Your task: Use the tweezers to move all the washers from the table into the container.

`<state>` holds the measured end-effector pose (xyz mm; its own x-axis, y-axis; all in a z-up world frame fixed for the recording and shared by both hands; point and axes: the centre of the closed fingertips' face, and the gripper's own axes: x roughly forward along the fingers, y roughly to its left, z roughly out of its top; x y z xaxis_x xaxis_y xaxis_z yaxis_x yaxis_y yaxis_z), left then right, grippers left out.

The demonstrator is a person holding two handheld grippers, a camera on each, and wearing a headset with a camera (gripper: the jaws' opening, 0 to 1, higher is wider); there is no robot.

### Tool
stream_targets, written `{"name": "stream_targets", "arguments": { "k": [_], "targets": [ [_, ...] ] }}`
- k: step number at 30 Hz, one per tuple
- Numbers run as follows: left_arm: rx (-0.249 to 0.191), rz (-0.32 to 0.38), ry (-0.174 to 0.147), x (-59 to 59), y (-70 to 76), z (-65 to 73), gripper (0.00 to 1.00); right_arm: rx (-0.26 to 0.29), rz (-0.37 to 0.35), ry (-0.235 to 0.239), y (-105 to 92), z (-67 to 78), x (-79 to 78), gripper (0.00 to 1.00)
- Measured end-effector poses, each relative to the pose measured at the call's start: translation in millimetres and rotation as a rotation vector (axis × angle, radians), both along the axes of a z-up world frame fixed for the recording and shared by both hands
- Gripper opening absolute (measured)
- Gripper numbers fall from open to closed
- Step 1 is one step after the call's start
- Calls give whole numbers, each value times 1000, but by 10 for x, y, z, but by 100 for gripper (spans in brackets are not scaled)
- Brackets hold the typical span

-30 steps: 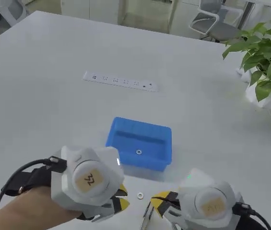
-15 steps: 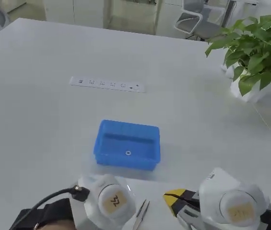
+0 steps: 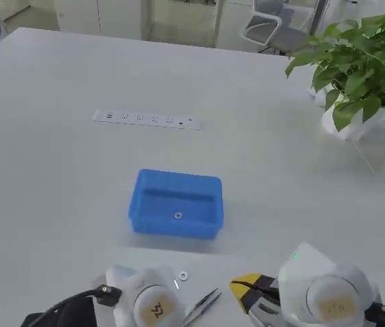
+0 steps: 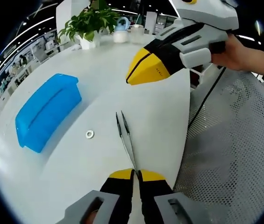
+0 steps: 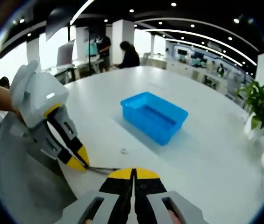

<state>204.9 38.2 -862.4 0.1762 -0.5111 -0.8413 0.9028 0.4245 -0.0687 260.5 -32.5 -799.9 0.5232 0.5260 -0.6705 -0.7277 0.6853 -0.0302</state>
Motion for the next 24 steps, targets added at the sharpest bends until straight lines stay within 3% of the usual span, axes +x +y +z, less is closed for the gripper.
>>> {"name": "stream_targets", "arguments": {
  "k": [6,8,10,17,20,24],
  "targets": [
    [-3,-18,-1,-21,-8,-1,0,2,17,3,36,-13,-13,0],
    [12,-48,-39,-17,8,14,0,9,51,15,96,-20,-49,0],
    [-2,-66,-37,-24,5,69,0,10,84,19,165,-24,-96,0],
    [-96,-65,-66,112,-5,490,0,-29,180,44,301,-123,-242,2],
    [-139,-61,-107,210,-12,695,0,-31,210,54,348,-132,-273,6],
    [-163,-61,-131,301,-23,853,0,-37,234,51,408,-131,-233,9]
  ]
}}
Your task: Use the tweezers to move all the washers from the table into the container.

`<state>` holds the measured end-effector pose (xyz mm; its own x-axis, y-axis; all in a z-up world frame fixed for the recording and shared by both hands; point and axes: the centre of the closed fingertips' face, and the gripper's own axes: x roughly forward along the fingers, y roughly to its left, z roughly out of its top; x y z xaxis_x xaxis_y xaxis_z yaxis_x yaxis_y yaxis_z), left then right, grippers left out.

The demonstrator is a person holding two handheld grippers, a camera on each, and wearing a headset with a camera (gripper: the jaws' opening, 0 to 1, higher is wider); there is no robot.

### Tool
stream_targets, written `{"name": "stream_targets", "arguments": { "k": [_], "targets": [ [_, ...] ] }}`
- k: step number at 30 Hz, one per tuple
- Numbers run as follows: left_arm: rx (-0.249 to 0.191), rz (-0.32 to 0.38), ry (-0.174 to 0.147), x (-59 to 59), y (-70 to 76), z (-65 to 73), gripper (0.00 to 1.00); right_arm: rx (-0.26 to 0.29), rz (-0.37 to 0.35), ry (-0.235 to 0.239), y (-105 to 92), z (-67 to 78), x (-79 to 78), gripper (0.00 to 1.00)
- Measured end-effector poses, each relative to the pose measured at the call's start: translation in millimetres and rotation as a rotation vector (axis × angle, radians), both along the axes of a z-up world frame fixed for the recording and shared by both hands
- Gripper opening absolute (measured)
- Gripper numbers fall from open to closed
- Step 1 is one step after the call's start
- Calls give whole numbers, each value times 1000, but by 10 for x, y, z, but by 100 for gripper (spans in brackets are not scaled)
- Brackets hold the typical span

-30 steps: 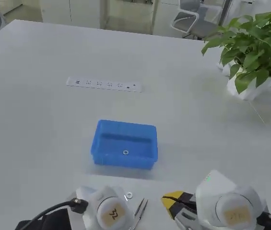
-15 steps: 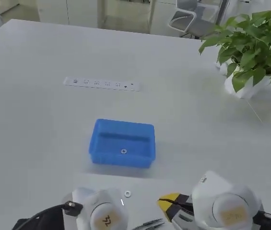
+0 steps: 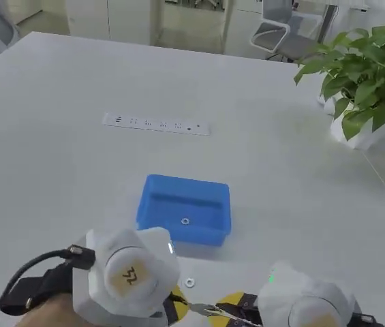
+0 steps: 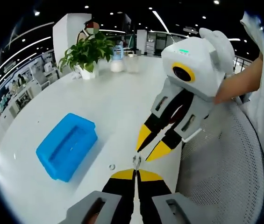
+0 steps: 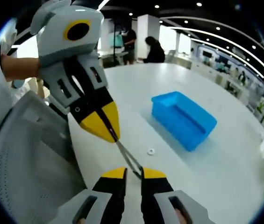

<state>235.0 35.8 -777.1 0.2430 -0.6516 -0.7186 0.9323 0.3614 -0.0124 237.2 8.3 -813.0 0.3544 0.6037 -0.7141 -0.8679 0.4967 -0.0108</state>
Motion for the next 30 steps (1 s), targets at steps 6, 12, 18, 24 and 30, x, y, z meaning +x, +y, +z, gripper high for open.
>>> {"name": "stream_targets", "arguments": {
  "k": [6,12,18,24,30],
  "targets": [
    [-3,-24,-15,76,-43,59,0,0,53,-14,159,-3,157,10],
    [17,-52,-60,175,-48,123,0,12,88,-5,284,-10,269,8],
    [5,-38,-73,285,-16,198,0,19,94,-35,312,69,372,7],
    [16,-42,-94,384,-15,233,0,62,69,-22,342,114,482,7],
    [33,-54,-100,400,4,212,0,76,61,-10,386,96,473,7]
  ]
}}
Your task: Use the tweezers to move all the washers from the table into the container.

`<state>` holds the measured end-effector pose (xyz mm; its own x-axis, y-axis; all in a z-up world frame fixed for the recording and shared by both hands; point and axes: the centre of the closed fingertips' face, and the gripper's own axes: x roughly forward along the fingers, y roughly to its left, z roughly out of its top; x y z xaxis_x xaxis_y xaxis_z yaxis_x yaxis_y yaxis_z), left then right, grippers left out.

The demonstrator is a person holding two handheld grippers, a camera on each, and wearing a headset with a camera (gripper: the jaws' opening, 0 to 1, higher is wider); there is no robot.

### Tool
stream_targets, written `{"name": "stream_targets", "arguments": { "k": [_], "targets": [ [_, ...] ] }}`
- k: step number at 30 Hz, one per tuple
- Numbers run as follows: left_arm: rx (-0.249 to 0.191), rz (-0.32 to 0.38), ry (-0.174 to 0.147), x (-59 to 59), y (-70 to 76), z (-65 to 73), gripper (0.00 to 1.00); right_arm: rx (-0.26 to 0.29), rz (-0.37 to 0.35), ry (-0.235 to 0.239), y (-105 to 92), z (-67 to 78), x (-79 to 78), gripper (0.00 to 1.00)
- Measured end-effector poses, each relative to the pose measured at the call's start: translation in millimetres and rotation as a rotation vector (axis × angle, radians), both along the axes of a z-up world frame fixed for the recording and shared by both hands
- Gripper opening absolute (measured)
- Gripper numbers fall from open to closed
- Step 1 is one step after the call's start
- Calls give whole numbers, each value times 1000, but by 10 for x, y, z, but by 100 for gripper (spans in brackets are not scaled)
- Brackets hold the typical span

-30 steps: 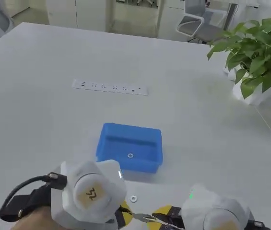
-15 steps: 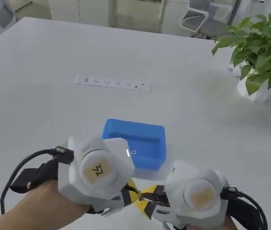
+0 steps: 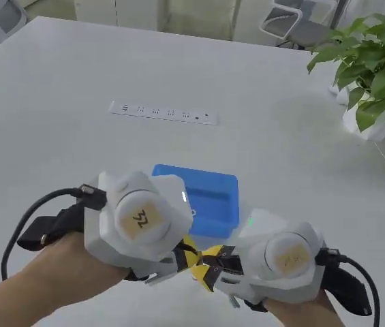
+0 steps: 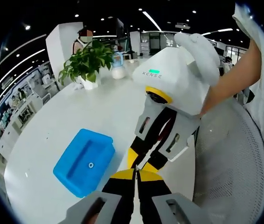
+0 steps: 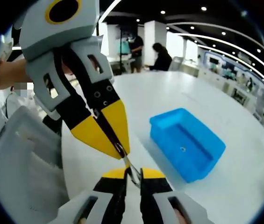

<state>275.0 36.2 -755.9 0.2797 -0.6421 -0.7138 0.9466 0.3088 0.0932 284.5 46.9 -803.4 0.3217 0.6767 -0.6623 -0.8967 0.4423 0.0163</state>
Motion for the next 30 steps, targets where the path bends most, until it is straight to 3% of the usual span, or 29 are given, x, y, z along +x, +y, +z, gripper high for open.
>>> {"name": "stream_targets", "arguments": {
  "k": [8,12,20,25,30],
  "targets": [
    [15,-2,-10,25,27,-61,0,9,-7,16,30,-68,25,7],
    [11,0,0,33,24,-61,0,17,-16,28,26,-75,39,7],
    [11,7,-35,50,-9,-56,0,1,2,-1,6,-73,43,6],
    [-38,27,-11,68,-45,4,1,-4,4,-14,-1,-75,32,6],
    [-25,11,-6,40,-53,-4,0,-7,3,-17,-2,-78,25,5]
  ]
}}
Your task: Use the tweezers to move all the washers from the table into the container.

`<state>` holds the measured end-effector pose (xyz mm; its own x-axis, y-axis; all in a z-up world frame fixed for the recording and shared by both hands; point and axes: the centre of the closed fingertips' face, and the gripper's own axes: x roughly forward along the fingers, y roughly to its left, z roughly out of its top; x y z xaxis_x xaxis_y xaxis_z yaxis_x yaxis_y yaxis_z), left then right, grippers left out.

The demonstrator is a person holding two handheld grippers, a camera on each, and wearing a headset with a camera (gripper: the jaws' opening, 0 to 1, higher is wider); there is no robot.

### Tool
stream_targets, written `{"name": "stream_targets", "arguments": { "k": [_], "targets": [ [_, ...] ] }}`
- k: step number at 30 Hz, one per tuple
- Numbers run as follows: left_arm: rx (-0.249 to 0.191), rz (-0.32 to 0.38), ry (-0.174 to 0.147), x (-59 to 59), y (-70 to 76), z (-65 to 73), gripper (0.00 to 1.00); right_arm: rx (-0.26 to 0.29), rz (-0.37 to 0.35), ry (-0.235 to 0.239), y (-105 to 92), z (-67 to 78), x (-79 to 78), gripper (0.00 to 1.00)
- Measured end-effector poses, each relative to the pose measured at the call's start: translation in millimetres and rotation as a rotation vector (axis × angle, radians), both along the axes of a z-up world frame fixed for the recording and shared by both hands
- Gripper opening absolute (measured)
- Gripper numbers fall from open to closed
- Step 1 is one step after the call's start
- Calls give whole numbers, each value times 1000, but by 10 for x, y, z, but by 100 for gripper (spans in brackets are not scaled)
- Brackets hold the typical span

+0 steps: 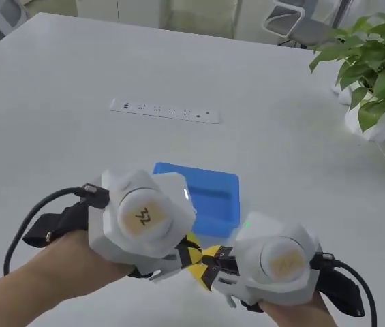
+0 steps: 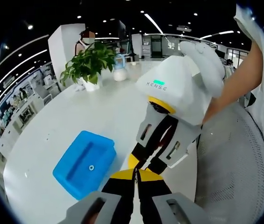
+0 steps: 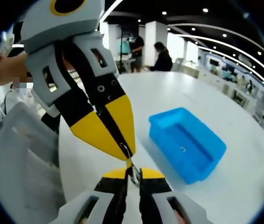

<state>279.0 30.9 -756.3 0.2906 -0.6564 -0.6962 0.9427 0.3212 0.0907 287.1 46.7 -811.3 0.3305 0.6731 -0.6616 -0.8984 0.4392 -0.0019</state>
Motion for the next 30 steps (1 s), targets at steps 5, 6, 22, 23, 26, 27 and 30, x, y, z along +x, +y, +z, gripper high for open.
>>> {"name": "stream_targets", "arguments": {
  "k": [5,6,22,23,26,27,30],
  "targets": [
    [25,-20,-5,-47,-13,-2,0,-22,18,-25,5,-7,-22,5],
    [28,-22,-4,-51,-16,-2,0,-26,19,-25,6,-7,-26,5],
    [46,-87,-72,-66,-68,403,0,-50,43,-135,-26,396,-4,4],
    [46,-91,-89,-51,-73,454,0,-52,41,-143,-29,430,12,4],
    [44,-94,-116,-14,-85,555,0,-52,36,-177,-40,562,101,4],
    [48,-95,-132,11,-88,598,0,-49,33,-182,-41,594,122,4],
    [47,-95,-160,75,-99,683,0,-52,27,-216,-50,695,217,4]
  ]
}}
